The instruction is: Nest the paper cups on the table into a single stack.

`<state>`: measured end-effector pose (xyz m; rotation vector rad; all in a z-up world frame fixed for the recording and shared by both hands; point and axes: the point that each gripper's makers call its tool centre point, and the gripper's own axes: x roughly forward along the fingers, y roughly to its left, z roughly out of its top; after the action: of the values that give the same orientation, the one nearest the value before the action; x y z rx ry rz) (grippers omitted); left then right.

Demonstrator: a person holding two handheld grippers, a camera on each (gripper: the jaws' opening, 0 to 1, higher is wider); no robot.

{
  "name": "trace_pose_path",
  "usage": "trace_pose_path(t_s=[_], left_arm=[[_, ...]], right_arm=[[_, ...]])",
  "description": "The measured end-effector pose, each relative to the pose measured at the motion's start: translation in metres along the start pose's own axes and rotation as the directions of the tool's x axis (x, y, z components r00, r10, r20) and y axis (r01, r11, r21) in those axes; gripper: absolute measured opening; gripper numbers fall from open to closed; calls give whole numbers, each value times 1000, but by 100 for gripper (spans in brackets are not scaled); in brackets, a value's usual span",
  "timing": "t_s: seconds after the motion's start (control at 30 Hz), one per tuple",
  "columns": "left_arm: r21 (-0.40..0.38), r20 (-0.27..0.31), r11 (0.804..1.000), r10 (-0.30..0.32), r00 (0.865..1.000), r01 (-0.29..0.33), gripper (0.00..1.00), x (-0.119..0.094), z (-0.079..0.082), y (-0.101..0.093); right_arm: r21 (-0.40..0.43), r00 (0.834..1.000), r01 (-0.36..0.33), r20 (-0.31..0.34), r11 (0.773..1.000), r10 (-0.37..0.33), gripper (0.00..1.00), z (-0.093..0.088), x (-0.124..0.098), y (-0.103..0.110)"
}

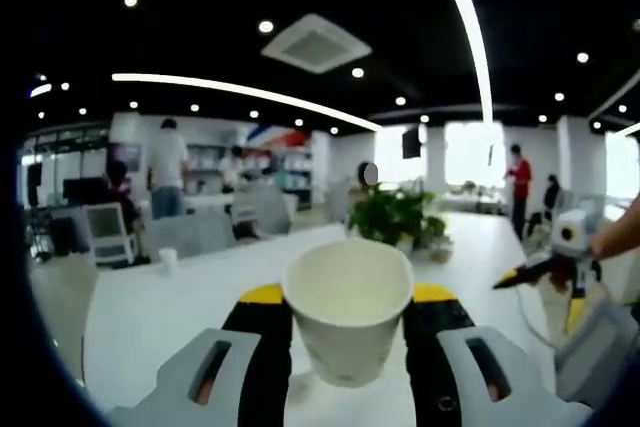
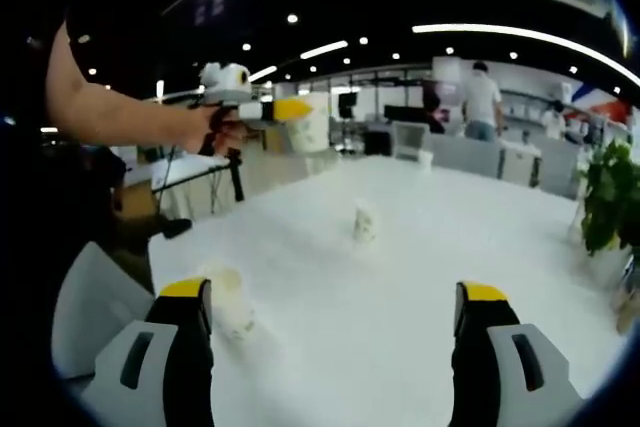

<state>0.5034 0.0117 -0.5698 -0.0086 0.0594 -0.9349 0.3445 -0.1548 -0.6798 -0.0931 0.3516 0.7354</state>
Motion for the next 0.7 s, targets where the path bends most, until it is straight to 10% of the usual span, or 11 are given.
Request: trace_pose_path(t_s=[0.7], left_arm=[[32,-4,998,-56,998,56,41,-14,1,-37]], right_arm=[[-3,1000,2,7,1000,-2,100,-2,-8,7]])
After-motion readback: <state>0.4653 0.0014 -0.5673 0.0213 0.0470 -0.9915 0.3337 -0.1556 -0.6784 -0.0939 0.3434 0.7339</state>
